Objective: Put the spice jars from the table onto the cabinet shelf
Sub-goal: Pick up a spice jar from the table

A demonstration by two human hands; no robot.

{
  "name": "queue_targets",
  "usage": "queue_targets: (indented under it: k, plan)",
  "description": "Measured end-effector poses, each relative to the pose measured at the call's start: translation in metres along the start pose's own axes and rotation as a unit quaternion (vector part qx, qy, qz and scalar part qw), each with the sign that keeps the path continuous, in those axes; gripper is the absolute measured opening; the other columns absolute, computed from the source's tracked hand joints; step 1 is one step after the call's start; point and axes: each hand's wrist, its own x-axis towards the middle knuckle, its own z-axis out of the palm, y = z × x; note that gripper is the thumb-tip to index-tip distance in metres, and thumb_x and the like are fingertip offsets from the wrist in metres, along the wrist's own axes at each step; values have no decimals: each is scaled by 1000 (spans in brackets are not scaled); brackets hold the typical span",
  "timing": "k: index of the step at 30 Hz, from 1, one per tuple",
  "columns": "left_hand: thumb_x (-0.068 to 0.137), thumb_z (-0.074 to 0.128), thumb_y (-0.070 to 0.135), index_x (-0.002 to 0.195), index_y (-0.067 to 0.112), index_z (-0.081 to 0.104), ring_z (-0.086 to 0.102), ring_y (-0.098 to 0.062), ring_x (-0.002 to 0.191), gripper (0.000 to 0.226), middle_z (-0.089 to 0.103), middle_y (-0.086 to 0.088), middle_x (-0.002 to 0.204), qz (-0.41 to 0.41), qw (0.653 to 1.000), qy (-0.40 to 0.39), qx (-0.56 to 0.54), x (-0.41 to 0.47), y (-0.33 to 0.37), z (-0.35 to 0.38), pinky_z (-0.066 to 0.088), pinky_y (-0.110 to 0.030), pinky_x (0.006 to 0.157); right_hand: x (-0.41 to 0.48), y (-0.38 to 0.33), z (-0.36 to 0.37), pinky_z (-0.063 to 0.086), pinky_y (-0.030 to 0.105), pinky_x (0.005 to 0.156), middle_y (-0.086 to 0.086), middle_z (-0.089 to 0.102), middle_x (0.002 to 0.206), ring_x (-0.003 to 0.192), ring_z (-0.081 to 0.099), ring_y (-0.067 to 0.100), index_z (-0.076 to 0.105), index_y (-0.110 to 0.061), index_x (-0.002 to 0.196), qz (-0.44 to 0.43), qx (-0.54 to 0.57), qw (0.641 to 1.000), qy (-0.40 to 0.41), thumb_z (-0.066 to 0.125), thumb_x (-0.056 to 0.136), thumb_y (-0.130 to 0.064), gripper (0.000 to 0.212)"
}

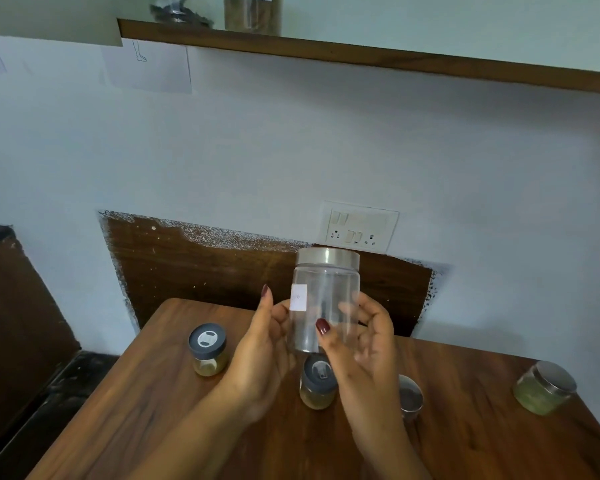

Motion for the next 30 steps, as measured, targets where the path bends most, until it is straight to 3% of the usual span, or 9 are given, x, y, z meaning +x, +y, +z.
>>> queue_targets:
  k: [4, 11, 14, 17, 19, 22, 24, 28, 30]
  plan:
    - [99, 22, 62, 128, 15, 67, 62, -32, 123, 71, 66, -19, 129, -12, 999, -18, -27, -3, 1, 3, 44, -46, 103, 0, -3, 6, 57, 19, 73, -14, 67, 111, 103, 68, 4, 47, -20, 131, 18, 58, 998, -32, 75, 76, -24, 62]
    - [100, 24, 59, 133, 15, 62, 61, -33, 124, 66, 64, -21, 131, 17, 999, -27, -31, -11, -1, 13, 47, -48, 104, 0, 3, 7, 59, 29, 79, -4, 54, 124, 111, 63, 13, 55, -25, 128, -29, -12, 999, 6, 77, 66, -62, 76]
    - [99, 25, 58, 137, 16, 56, 61, -34, 124, 65, 64, -21, 131, 36, 999, -12, -15, -14, 0, 17, 44, -51, 108, 4, 1, 2, 57, 22, 71, -7, 49, 119, 102, 59, 8, 57, -27, 129, -53, -61, 997, 12, 70, 69, -60, 69]
    - [97, 30, 57, 130, 20, 62, 62, -36, 122, 59, 66, -20, 128, 58, 998, 0, 7, -17, 2, 19, 40, -54, 110, 6, 1, -2, 61, 35, 72, -5, 51, 123, 104, 59, 12, 52, -32, 133, -48, -68, 996, 13, 69, 71, -62, 71]
    - [97, 36, 59, 128, 20, 64, 62, -36, 122, 57, 66, -20, 127, 78, 996, 15, 40, -18, 4, 20, 39, -58, 110, 5, 0, -1, 61, 35, 73, -4, 51, 127, 106, 60, 11, 49, -32, 135, -46, -63, 997, 6, 71, 68, -65, 78]
    - [92, 47, 68, 129, 26, 63, 60, -32, 124, 58, 66, -15, 128, 117, 985, 30, 120, -18, 4, 19, 41, -60, 108, 4, -4, 1, 58, 23, 73, -5, 53, 129, 106, 63, 6, 46, -29, 136, -48, -70, 996, -10, 76, 66, -59, 82]
    - [85, 53, 71, 130, 27, 60, 60, -29, 124, 63, 65, -11, 129, 124, 981, 33, 143, -17, 4, 18, 42, -59, 107, 4, -3, 2, 58, 23, 76, -5, 57, 126, 107, 64, 7, 45, -29, 134, -45, -66, 997, -12, 79, 65, -55, 82]
    - [75, 58, 80, 137, 21, 55, 57, -31, 128, 86, 63, -14, 134, 107, 986, 19, 127, -19, 9, 17, 39, -58, 111, 3, -5, 3, 59, 27, 79, -7, 66, 117, 107, 67, 12, 49, -30, 128, -27, -12, 999, -22, 81, 65, -49, 73]
    - [82, 48, 77, 139, 17, 55, 58, -32, 128, 82, 64, -16, 133, 90, 991, 10, 102, -20, 13, 15, 37, -57, 113, 4, -7, 2, 58, 24, 76, -10, 69, 112, 103, 69, 10, 51, -28, 123, -15, 27, 999, -33, 84, 72, -36, 62]
